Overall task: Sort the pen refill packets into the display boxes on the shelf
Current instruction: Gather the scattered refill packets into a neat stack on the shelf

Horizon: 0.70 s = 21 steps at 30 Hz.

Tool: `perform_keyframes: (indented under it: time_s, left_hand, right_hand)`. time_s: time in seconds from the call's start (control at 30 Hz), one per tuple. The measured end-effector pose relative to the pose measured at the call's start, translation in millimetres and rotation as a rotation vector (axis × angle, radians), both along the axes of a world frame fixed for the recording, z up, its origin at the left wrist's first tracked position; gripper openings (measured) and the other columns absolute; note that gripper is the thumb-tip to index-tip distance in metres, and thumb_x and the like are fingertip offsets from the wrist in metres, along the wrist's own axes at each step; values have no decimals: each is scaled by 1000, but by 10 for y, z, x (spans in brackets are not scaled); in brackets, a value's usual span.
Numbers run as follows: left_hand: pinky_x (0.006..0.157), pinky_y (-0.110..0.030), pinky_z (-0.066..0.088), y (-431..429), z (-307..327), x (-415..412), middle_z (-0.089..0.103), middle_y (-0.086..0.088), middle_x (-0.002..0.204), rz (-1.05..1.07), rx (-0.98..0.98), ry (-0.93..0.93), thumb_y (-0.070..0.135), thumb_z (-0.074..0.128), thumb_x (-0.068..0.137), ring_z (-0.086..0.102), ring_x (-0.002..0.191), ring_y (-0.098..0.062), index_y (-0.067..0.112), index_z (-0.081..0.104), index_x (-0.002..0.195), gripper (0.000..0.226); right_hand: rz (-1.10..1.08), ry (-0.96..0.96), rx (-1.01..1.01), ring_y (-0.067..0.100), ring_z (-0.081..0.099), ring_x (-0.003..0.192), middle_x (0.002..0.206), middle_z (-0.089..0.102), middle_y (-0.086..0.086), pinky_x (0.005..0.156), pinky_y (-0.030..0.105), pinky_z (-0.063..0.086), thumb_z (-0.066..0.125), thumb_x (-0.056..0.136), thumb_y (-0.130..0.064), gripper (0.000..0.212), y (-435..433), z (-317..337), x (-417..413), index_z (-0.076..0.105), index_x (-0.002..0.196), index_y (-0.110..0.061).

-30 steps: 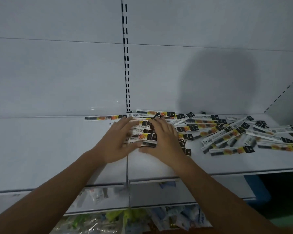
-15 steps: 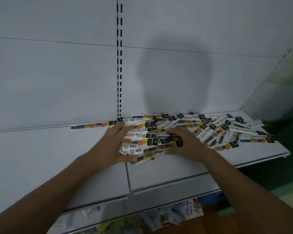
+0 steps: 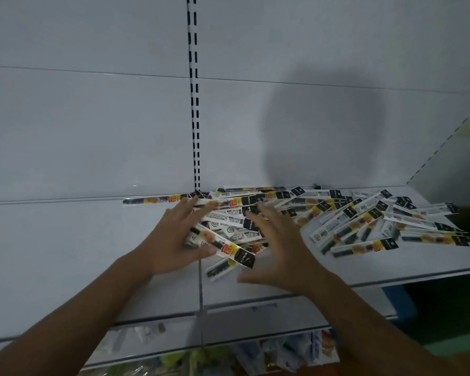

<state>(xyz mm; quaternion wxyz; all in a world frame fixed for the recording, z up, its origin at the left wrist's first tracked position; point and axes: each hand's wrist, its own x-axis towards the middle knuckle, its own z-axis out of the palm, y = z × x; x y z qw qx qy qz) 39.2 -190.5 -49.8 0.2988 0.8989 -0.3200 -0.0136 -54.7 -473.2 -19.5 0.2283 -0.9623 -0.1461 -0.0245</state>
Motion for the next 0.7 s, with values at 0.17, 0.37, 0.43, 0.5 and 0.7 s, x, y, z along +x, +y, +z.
perform_keyframes:
  time_s: [0.17, 0.37, 0.43, 0.5, 0.7]
  left_hand:
    - [127, -52, 24, -256, 12, -66, 22, 14, 169, 56, -225, 78, 54, 73, 90, 1, 159, -2, 42, 38, 156, 75]
    - [124, -49, 31, -166, -48, -166, 34, 7, 164, 290, -211, 85, 78, 56, 88, 21, 154, -6, 37, 43, 153, 77]
    - [124, -42, 31, -216, -27, -185, 37, 6, 161, 350, -228, 119, 78, 48, 90, 28, 147, -5, 26, 41, 156, 85]
    - [116, -24, 33, -369, 80, -239, 38, 13, 154, 356, -306, 197, 64, 49, 101, 36, 142, -4, 23, 37, 159, 72]
    - [95, -6, 45, -843, 199, -516, 53, 7, 142, 243, -453, 269, 32, 53, 108, 53, 120, 14, 46, 43, 139, 35]
  right_hand:
    - [75, -112, -16, 15, 19, 154, 162, 39, -11, 127, 50, 12, 68, 94, -52, 49, 383, -182, 251, 57, 140, -39]
    - [58, -110, 46, 14, 14, 158, 164, 35, -13, 129, 50, 5, 70, 94, -49, 48, -131, -156, 362, 61, 140, -38]
    - [197, -35, -37, 6, 2, 159, 169, 21, -18, 128, 40, -7, 68, 84, -71, 73, -158, -119, 284, 46, 149, -45]
    - [267, -30, -126, 4, -3, 158, 170, 16, -20, 127, 36, -9, 63, 83, -78, 80, -121, -154, 279, 39, 152, -47]
    - [87, -168, -105, 15, 33, 146, 154, 45, -14, 120, 51, 27, 60, 85, -75, 67, -170, -271, 500, 55, 141, -39]
